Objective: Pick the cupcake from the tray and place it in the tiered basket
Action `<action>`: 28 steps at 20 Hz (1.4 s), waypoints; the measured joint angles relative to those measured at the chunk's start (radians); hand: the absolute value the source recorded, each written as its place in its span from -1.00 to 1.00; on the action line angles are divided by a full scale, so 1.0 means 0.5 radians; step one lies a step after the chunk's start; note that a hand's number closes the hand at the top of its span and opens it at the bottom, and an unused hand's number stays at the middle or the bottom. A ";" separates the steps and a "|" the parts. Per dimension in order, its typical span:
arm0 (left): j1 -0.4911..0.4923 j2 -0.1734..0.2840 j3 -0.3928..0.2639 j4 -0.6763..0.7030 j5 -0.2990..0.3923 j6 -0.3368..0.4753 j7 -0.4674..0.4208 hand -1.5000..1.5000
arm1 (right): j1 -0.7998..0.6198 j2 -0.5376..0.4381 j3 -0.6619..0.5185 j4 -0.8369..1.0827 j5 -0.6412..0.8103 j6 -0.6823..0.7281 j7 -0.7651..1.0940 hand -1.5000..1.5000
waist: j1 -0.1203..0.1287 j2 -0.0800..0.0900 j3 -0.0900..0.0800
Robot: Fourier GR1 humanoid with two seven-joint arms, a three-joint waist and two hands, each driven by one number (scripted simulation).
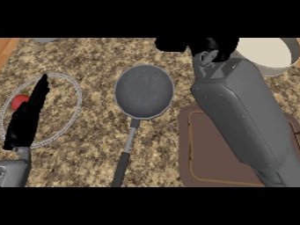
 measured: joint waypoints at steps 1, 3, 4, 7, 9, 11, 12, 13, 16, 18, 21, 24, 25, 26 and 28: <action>0.009 -0.014 -0.010 -0.014 -0.013 0.011 0.009 0.00 | 0.022 -0.029 -0.002 0.021 0.013 0.004 -0.042 1.00 | -0.001 0.000 0.000; 0.012 -0.008 0.002 -0.026 -0.011 0.003 0.009 0.00 | 0.028 -0.094 -0.017 0.095 0.050 0.008 -0.115 1.00 | 0.000 0.001 0.000; 0.001 -0.020 -0.006 -0.013 -0.024 0.011 0.005 0.00 | 0.004 -0.117 -0.017 0.150 0.083 0.014 -0.129 1.00 | 0.001 0.003 0.000; -0.017 -0.006 0.017 0.000 -0.013 -0.005 0.005 0.00 | -0.042 -0.245 -0.027 0.291 0.170 0.066 -0.187 1.00 | 0.004 0.004 0.000; -0.035 -0.019 0.014 0.022 -0.021 -0.001 0.007 0.00 | -0.035 -0.316 0.001 0.370 0.256 0.077 -0.215 1.00 | 0.000 0.005 -0.001; -0.025 -0.017 0.018 0.028 -0.019 -0.015 -0.017 0.00 | -0.047 -0.376 -0.018 0.491 0.315 0.033 -0.273 1.00 | 0.006 0.007 -0.001; -0.026 -0.011 0.029 0.032 -0.013 -0.025 -0.020 0.00 | -0.032 -0.403 -0.030 0.509 0.330 0.025 -0.302 1.00 | 0.004 0.006 0.000; -0.028 -0.007 0.036 0.021 -0.010 -0.033 -0.001 0.00 | -0.020 -0.416 -0.037 0.534 0.352 0.007 -0.328 1.00 | 0.004 0.005 0.000; -0.030 -0.019 0.043 0.035 -0.019 -0.032 -0.012 0.00 | -0.048 -0.510 -0.114 0.655 0.339 0.009 -0.481 1.00 | 0.004 0.005 0.000; -0.008 -0.032 0.035 0.019 -0.034 -0.028 -0.027 0.00 | -0.030 -0.528 -0.142 0.715 0.328 -0.006 -0.580 1.00 | 0.006 0.005 0.000; -0.006 -0.031 0.041 -0.014 -0.039 -0.040 0.004 0.00 | -0.016 -0.563 -0.208 0.769 0.272 0.024 -0.721 1.00 | 0.005 0.003 0.000; -0.001 -0.054 0.027 -0.011 -0.065 -0.027 -0.008 0.00 | 0.056 -0.560 -0.272 0.830 0.204 -0.017 -0.856 1.00 | 0.003 0.004 0.001; -0.014 -0.043 0.045 0.009 -0.051 -0.045 -0.022 0.00 | 0.051 -0.560 -0.301 0.866 0.179 -0.024 -0.899 1.00 | 0.003 0.005 0.001; 0.008 -0.036 0.051 -0.007 -0.042 -0.061 -0.029 0.00 | 0.059 -0.564 -0.326 0.909 0.161 -0.036 -0.942 1.00 | 0.007 0.005 0.001; -0.006 -0.028 0.060 -0.005 -0.039 -0.078 -0.017 0.00 | 0.071 -0.569 -0.374 0.981 0.120 -0.043 -1.019 1.00 | 0.008 0.002 0.000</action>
